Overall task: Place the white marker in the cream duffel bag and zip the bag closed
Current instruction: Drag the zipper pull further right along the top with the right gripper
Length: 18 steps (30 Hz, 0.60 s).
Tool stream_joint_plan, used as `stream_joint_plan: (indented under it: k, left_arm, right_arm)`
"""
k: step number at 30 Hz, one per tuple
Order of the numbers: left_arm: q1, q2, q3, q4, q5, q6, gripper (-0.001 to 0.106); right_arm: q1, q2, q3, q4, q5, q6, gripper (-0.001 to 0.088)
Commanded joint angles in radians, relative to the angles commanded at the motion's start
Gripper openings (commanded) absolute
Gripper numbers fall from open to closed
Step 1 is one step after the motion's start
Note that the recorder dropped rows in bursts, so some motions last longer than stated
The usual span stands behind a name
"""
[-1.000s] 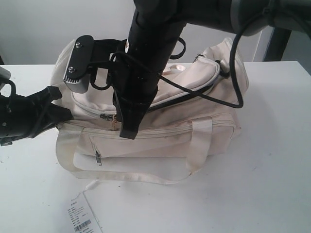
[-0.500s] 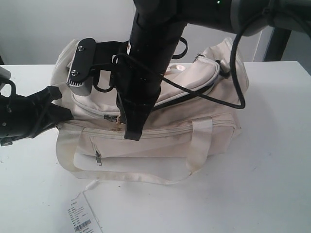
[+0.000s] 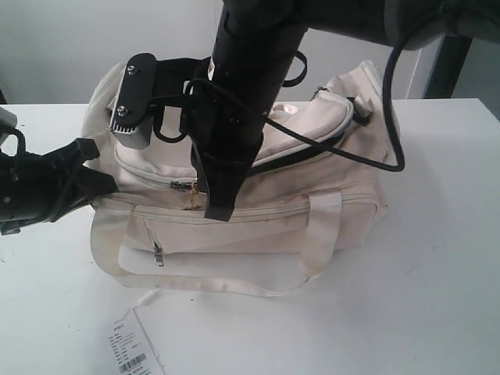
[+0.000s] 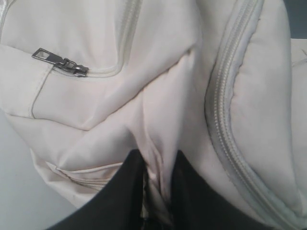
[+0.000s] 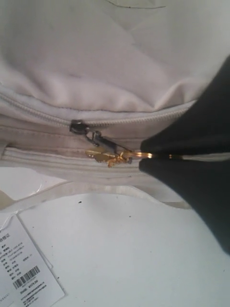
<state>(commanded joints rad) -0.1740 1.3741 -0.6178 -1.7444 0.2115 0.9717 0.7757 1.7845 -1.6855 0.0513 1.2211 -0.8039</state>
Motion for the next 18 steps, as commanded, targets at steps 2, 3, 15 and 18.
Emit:
stream_joint_plan:
  k: [2,3,15,18]
  left_arm:
    - [0.000,0.000,0.000,0.000,0.000,0.000,0.000]
    - [0.000,0.000,0.000,0.000,0.000,0.000,0.000]
    - [0.000,0.000,0.000,0.000,0.000,0.000,0.000]
    - [0.000,0.000,0.000,0.000,0.000,0.000,0.000]
  right_arm:
    - [0.000,-0.002,0.000,-0.002,0.000,0.000,0.0000]
    - [0.000,-0.004,0.000,-0.002,0.000,0.000,0.0000]
    - [0.000,-0.006,0.000,-0.016,0.000,0.000,0.0000]
    - [0.000,-0.008,0.000,-0.022,0.000,0.000,0.0000]
